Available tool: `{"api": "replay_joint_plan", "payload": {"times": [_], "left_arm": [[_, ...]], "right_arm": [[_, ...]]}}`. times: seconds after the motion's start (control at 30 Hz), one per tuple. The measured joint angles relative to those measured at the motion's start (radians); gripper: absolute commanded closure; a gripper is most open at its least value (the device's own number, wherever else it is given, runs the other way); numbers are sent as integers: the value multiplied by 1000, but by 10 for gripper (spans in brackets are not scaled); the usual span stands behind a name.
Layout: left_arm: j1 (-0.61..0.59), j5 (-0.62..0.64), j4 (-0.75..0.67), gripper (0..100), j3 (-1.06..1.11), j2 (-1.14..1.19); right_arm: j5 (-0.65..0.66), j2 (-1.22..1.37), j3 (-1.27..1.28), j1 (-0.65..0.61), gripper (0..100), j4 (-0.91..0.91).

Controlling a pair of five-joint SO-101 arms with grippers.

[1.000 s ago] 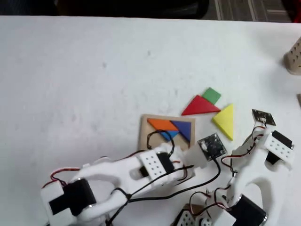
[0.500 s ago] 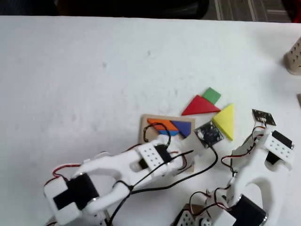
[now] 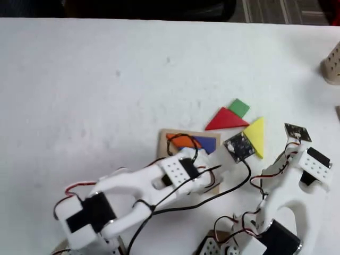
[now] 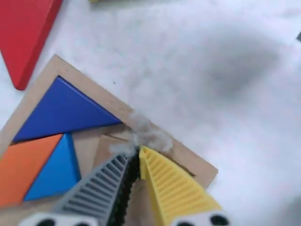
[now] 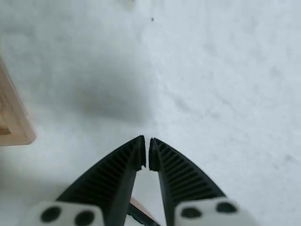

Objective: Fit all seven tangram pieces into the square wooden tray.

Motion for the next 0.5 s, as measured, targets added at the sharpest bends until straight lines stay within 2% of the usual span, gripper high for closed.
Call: {"api": "replay_joint_plan", "payload": {"times": [0.23,0.37,0.5], "left_arm": [[-69,0,-31,976,101,-167],[-135,0,-83,976,104,-166],[-138,0,-120,976,104,-78]], "right_arm": [[32,0,0,0,981,0],[32,0,0,0,981,0],[37,0,0,0,981,0]]}}
